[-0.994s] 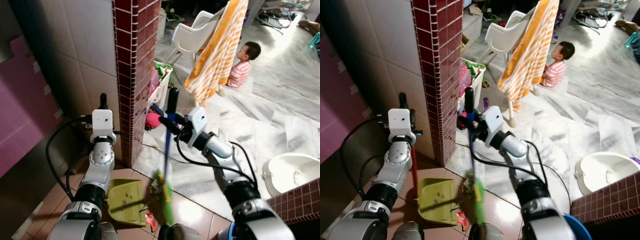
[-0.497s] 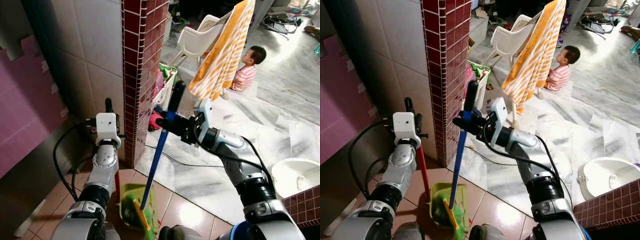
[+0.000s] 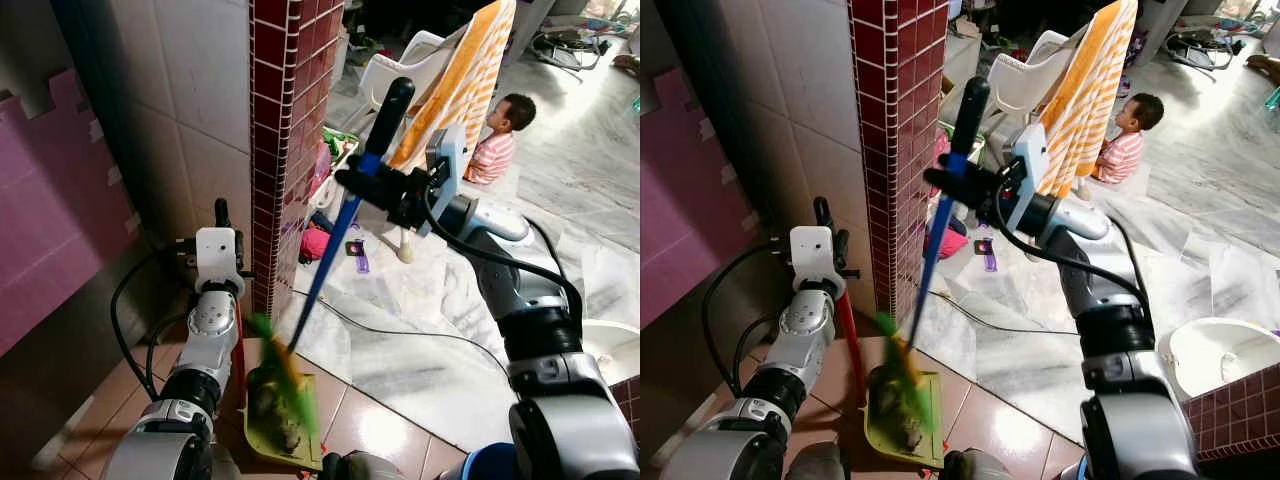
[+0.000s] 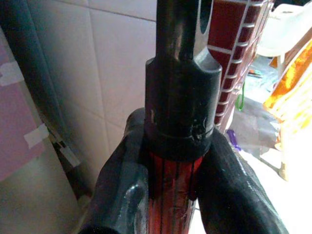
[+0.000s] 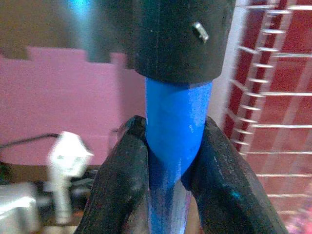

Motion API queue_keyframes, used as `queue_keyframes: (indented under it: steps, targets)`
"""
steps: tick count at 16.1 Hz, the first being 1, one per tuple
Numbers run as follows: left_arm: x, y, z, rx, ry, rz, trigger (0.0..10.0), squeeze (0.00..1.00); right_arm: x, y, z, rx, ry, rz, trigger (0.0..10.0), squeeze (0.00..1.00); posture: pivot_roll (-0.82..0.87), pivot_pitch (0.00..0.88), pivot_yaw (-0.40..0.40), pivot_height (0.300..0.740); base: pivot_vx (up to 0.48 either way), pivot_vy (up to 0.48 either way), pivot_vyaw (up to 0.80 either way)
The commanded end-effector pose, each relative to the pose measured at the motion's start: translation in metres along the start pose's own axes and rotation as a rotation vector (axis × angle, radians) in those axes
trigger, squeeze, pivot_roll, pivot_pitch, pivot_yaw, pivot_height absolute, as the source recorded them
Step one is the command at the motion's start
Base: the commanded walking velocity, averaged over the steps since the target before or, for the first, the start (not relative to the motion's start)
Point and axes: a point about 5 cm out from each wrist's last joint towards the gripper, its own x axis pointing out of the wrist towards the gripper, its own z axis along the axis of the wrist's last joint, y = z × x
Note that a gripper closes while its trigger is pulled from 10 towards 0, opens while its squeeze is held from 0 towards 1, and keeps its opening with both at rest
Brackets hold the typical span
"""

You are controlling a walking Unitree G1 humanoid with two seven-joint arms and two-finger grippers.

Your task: Sweep floor

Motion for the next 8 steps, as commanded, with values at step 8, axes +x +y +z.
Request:
queue_keyframes:
  steps: [8]
  targets:
    - [0.006,-0.024,0.025,-0.005,-0.097,-0.127,10.0,0.0,-0.017,-0.024,-0.029,-0.269,0.131,-0.355,10.0,0.0,-0.08,0.0,-0.116,0.74,0.0,0.0,0.0]
